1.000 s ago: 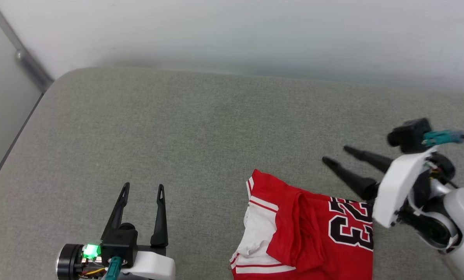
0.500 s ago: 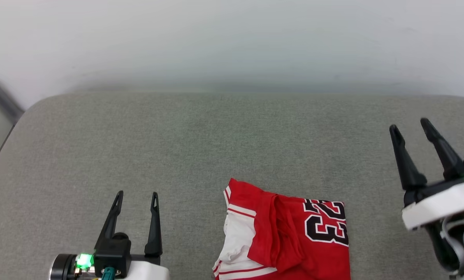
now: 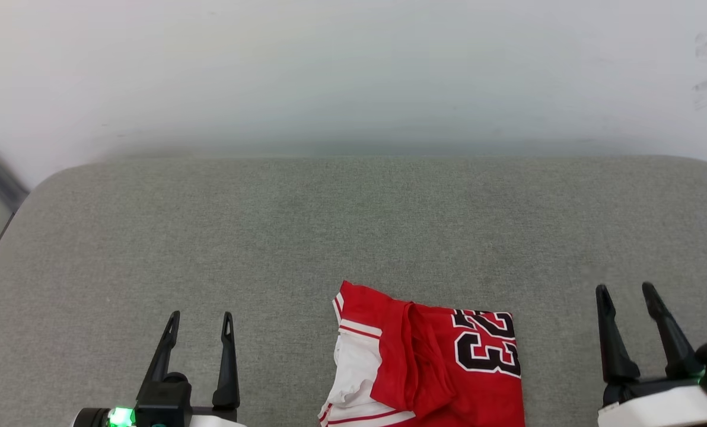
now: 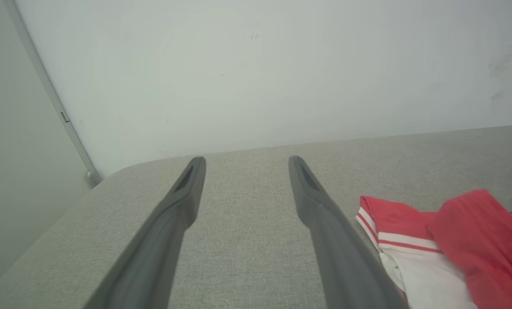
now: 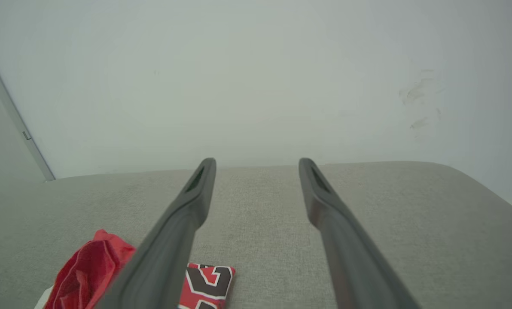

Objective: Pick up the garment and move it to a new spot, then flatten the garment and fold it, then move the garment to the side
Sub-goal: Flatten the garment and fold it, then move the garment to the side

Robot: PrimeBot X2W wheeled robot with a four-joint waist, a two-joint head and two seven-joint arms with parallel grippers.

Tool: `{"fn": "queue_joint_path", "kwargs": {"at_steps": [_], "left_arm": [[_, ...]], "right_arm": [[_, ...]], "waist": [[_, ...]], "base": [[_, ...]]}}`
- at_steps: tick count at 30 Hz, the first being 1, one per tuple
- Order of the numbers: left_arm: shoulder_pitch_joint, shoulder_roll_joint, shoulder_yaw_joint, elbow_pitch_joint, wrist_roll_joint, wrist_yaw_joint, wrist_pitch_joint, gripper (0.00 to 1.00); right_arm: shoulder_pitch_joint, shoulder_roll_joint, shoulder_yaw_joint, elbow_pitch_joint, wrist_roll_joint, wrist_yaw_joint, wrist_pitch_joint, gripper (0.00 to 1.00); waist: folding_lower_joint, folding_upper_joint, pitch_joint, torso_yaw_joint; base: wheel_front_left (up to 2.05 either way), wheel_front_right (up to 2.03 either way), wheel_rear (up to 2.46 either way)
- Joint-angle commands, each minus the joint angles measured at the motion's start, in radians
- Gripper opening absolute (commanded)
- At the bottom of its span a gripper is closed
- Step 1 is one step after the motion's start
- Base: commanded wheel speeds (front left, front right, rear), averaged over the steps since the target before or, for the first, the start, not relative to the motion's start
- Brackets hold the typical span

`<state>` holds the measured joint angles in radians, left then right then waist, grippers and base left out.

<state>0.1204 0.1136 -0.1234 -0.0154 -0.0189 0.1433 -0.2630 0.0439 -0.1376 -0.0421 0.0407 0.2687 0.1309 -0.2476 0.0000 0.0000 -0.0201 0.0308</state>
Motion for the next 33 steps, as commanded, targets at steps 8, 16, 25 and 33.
{"fn": "queue_joint_path", "kwargs": {"at_steps": [8,16,25,33], "left_arm": [[0.02,-0.004,0.006,0.009,0.001,-0.009,-0.002,1.0],[0.02,-0.008,0.011,0.015,0.005,-0.017,-0.002,1.0],[0.014,-0.013,0.014,0.015,0.004,-0.021,-0.002,1.0],[-0.002,-0.014,0.014,0.019,0.007,-0.031,-0.002,1.0]], "right_arm": [[0.094,0.043,-0.02,0.007,-0.028,0.0,-0.017,1.0],[0.113,0.062,-0.023,-0.009,-0.048,0.0,-0.017,1.0],[-0.057,-0.047,-0.025,-0.068,-0.072,0.0,-0.014,1.0],[-0.257,-0.251,0.13,-0.111,0.026,-0.001,0.275,1.0]], "waist": [[0.0,0.0,-0.005,0.008],[0.0,0.0,-0.005,0.012],[0.0,0.0,0.002,0.013],[0.0,0.0,0.023,0.03]], "base": [[0.0,0.0,0.0],[0.0,0.0,0.0],[0.0,0.0,0.0],[0.0,0.0,0.0]]}}
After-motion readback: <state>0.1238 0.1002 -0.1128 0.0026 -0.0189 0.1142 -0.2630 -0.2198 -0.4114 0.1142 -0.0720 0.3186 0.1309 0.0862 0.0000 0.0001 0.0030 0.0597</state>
